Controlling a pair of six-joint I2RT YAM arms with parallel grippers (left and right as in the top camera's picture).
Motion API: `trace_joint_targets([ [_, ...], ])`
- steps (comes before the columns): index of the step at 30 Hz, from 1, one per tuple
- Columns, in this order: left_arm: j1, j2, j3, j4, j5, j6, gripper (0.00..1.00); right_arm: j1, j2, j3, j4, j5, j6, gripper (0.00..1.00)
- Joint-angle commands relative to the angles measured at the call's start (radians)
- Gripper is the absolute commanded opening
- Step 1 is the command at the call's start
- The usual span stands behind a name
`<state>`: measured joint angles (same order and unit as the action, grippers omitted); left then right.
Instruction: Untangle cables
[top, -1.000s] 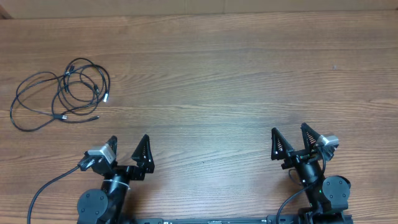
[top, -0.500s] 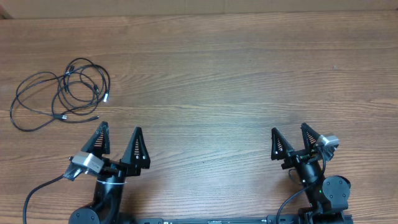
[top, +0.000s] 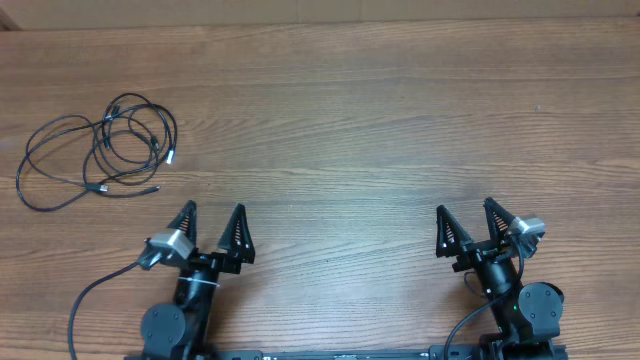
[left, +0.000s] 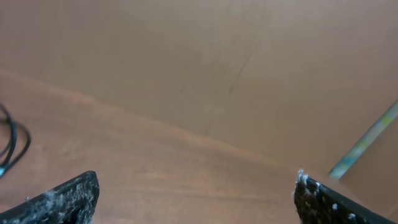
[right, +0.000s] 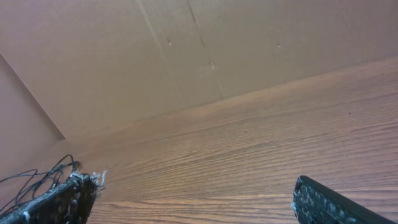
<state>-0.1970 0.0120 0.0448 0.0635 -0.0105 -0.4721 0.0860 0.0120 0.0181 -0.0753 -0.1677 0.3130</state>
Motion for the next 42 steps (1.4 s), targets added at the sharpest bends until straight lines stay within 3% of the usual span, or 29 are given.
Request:
trace_joint_targets([
  [1,-0.007,-0.010,-0.041,-0.048,0.006,0.008,0.99,0.005,-0.010,-0.010,0.003,0.010,-0.007,1.00],
  [3,-0.006,-0.010,-0.040,-0.148,0.007,0.009,0.99,0.005,-0.010,-0.010,0.003,0.010,-0.007,1.00],
  [24,-0.006,-0.008,-0.040,-0.141,0.007,0.016,1.00,0.005,-0.010,-0.010,0.003,0.010,-0.007,1.00],
  [28,-0.005,-0.008,-0.040,-0.130,-0.135,0.107,0.99,0.005,-0.010,-0.010,0.003,0.010,-0.007,1.00],
  [34,-0.005,-0.005,-0.040,-0.127,-0.123,0.529,1.00,0.005,-0.010,-0.010,0.003,0.010,-0.007,1.00],
  [42,-0.005,-0.005,-0.040,-0.127,-0.120,0.547,0.99,0.005,-0.010,-0.010,0.003,0.010,-0.007,1.00],
])
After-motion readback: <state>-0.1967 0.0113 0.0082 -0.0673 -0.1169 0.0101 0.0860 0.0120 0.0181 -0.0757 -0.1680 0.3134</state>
